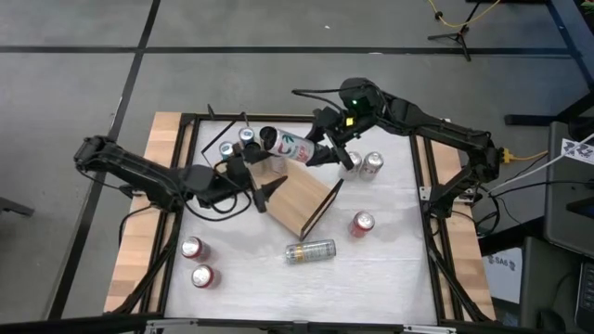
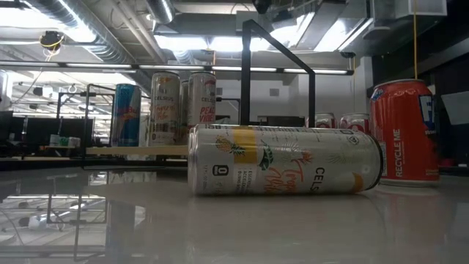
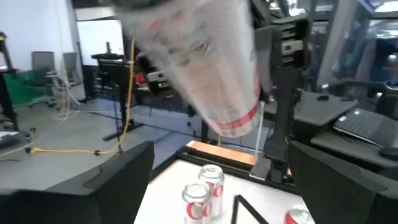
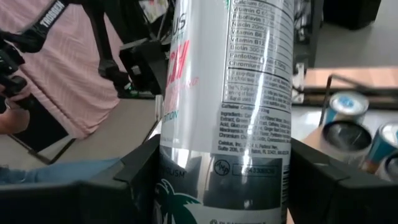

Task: Place canned beverage on shelf
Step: Put the white-pink soda can aligned with the white-pink soda can on the shelf

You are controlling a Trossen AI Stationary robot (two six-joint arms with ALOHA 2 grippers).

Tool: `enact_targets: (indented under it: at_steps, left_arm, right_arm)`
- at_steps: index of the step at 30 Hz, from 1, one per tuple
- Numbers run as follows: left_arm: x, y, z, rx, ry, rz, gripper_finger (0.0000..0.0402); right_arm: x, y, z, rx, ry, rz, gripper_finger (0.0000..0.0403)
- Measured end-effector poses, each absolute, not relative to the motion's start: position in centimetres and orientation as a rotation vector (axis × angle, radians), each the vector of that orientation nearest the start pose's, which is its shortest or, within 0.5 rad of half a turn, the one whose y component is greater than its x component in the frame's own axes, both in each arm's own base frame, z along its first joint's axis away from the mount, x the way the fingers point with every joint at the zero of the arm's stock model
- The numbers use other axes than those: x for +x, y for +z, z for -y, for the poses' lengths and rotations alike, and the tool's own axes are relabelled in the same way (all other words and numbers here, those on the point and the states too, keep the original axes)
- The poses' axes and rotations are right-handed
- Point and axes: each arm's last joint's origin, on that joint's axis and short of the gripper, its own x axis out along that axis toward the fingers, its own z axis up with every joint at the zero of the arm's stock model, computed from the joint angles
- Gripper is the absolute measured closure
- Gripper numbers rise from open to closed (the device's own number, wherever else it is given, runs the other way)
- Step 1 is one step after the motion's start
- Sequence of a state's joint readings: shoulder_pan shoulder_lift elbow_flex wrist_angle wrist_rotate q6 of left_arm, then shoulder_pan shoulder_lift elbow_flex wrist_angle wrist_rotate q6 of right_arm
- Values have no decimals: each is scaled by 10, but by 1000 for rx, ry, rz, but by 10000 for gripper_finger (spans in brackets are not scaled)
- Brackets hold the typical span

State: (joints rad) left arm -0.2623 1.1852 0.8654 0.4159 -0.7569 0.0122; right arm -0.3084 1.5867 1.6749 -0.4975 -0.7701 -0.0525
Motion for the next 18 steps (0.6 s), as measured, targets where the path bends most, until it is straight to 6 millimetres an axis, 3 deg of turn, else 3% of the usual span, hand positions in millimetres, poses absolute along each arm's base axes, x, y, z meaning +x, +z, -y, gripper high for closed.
enact_targets:
  at_steps: [18]
  left_arm:
    - [256, 362, 32, 66, 400, 307, 41]
  right_arm:
    - [337, 423, 86, 119, 459, -250, 147]
